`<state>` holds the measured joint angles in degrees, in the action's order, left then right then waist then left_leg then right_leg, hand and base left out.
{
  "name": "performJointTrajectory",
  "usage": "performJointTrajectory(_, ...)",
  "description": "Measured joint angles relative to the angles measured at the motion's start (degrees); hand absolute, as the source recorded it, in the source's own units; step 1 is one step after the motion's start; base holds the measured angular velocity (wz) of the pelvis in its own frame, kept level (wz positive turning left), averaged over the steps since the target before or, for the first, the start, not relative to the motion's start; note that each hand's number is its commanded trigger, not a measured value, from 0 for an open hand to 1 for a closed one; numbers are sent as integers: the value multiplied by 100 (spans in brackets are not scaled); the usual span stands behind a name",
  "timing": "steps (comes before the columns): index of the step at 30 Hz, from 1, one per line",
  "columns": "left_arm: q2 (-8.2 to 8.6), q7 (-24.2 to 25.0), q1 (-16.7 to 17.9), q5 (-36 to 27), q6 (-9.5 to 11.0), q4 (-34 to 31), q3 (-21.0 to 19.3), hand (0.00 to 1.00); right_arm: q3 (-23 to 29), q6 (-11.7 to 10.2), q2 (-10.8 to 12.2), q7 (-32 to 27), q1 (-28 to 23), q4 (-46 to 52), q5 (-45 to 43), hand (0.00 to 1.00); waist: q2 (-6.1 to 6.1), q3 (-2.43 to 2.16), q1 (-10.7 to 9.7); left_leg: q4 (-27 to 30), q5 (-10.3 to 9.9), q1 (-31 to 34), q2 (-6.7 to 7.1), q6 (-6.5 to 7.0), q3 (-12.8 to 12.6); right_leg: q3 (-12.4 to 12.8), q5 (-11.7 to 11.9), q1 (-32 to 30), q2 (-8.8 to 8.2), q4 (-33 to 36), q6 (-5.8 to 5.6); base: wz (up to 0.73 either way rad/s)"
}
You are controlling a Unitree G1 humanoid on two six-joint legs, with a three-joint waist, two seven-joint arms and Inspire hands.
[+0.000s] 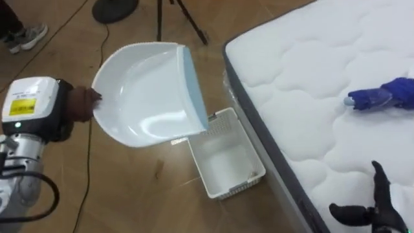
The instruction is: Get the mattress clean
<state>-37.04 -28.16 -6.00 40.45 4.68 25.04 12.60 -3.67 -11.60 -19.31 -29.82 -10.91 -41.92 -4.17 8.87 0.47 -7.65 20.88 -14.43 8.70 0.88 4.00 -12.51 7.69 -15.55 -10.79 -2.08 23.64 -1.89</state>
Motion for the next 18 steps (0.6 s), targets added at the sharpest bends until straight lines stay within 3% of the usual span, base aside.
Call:
performJointTrajectory(2, 417, 16, 261, 43, 42, -281, -124, 100, 9, 76, 114, 55, -41, 48, 13, 0, -238, -13, 129, -39, -2, -201, -40, 1, -348, -160, 62, -29, -22, 4, -5, -92)
performJointTrajectory(3, 497, 31, 316, 59, 43, -345, -124, 100, 9, 76, 142, 69, -40, 55, 13, 0, -291, -10, 186, -42, -5, -259, -67, -2, -430, -289, 115, -35, -33, -1, 16, -128)
performJointTrajectory(4, 617, 63, 457, 67, 70, -486, -131, 100, 10, 76, 189, 106, -44, 63, 37, 0, -354, -26, 315, -63, -41, -390, -149, -31, -599, -666, 236, -36, -41, -40, 68, -151)
performJointTrajectory(5, 683, 68, 616, 25, 113, -609, -142, 100, -6, 76, 209, 128, -30, 68, 95, 0, -376, -38, 407, -135, -114, -557, -232, -60, -748, -1195, 346, -23, -73, -90, 162, -158)
performJointTrajectory(6, 701, 70, 675, -11, 144, -644, -150, 100, -7, 75, 229, 130, -20, 81, 126, 0, -389, -35, 443, -165, -146, -639, -263, -74, -848, -1514, 385, -25, -116, -84, 203, -160)
performJointTrajectory(7, 736, 90, 705, -50, 159, -689, -150, 100, -16, 77, 261, 132, 28, 90, 145, 0, -398, -33, 475, -191, -198, -730, -346, -82, -1089, -2061, 488, -36, -219, -95, 286, -141)
performJointTrajectory(8, 751, 91, 698, -83, 159, -761, -163, 100, -16, 98, 320, 143, 51, 91, 145, 0, -420, -31, 463, -266, -202, -778, -389, -82, -1339, -2374, 630, -82, -240, -164, 359, -133)
performJointTrajectory(9, 753, 91, 701, -148, 159, -828, -178, 100, -17, 108, 346, 172, 70, 96, 146, 0, -428, -28, 459, -326, -203, -785, -415, -82, -1479, -2437, 721, -134, -208, -226, 396, -128)
performJointTrajectory(10, 774, 97, 703, -264, 171, -992, -243, 100, -19, 130, 384, 268, 94, 161, 180, 0, -426, -28, 492, -470, -215, -725, -506, -93, -1822, -2580, 916, -195, -126, -336, 468, -131)
performJointTrajectory(11, 910, 108, 713, -287, 192, -1085, -360, 100, -21, 130, 410, 313, 69, 221, 259, 0, -442, -9, 535, -527, -210, -775, -613, -110, -2424, -2899, 824, -270, -220, 4, 477, -125)
performJointTrajectory(12, 1017, 109, 714, -293, 190, -1092, -369, 100, -21, 134, 408, 311, 50, 221, 321, 0, -443, -9, 536, -582, -200, -857, -633, -134, -2677, -3028, 679, -229, -297, 280, 454, -117)
performJointTrajectory(14, 1363, 135, 844, -512, 197, -1180, -343, 100, -133, 151, 395, 262, 96, 220, 405, 0, -522, 17, 638, -728, -194, -1146, -596, -199, -3593, -3201, 184, 94, -707, 986, 257, -128)
performJointTrajectory(16, 1431, 211, 953, -677, 188, -1188, -347, 100, -421, 126, 431, 308, 209, 215, 430, 0, -680, 23, 705, -554, -217, -1185, -618, -237, -3980, -3207, 24, 176, -826, 870, 119, -131)
performJointTrajectory(17, 1452, 307, 982, -724, 184, -1188, -344, 100, -566, 92, 446, 348, 237, 215, 464, 0, -764, 58, 664, -351, -218, -1108, -674, -234, -3817, -3161, -10, 158, -747, 593, 172, -103)
performJointTrajectory(18, 1474, 351, 992, -724, 185, -1187, -344, 100, -623, 91, 443, 359, 241, 216, 466, 0, -779, 54, 664, -255, -221, -1047, -712, -229, -3651, -3140, -2, 156, -698, 487, 197, -95)
